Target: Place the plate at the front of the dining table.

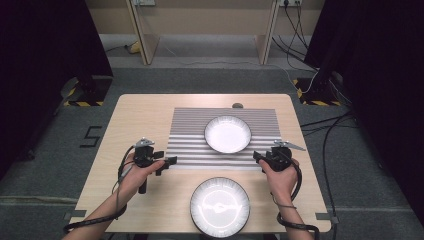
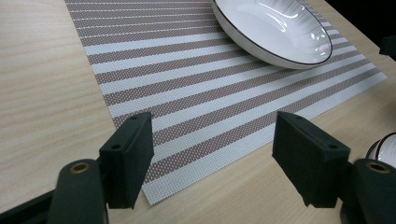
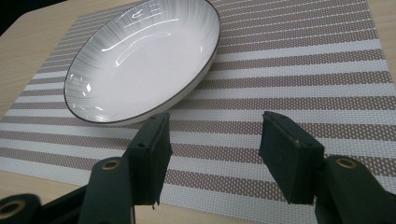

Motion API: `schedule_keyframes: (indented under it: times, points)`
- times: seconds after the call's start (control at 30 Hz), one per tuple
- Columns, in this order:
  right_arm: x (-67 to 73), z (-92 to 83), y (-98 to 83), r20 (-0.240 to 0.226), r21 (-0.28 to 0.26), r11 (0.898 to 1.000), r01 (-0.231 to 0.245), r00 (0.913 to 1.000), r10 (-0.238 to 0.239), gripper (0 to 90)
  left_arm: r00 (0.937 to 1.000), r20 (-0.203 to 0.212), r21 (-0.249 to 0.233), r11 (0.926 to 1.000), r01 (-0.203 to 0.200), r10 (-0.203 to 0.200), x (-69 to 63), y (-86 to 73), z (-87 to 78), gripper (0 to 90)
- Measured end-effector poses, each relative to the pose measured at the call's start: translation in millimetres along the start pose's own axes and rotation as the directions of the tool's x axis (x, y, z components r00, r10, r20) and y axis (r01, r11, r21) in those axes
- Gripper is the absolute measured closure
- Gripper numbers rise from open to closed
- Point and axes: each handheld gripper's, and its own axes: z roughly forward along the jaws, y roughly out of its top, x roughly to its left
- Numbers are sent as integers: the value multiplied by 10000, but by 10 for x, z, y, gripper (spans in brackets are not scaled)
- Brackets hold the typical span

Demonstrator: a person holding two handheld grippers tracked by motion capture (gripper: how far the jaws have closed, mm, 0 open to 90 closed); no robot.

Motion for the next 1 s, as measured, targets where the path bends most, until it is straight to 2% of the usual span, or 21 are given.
schedule_keyframes:
  times: [0.57,1.0]
  points:
    - [-132,-135,-106,239,-93,9999,-115,9996,117,432,9993,-227,-219,9993,287,-292,141,-106,-188,286]
    - [-175,-239,-182,309,-140,9998,-130,9994,135,432,9978,-323,-381,9977,568,-581,225,-197,-300,286]
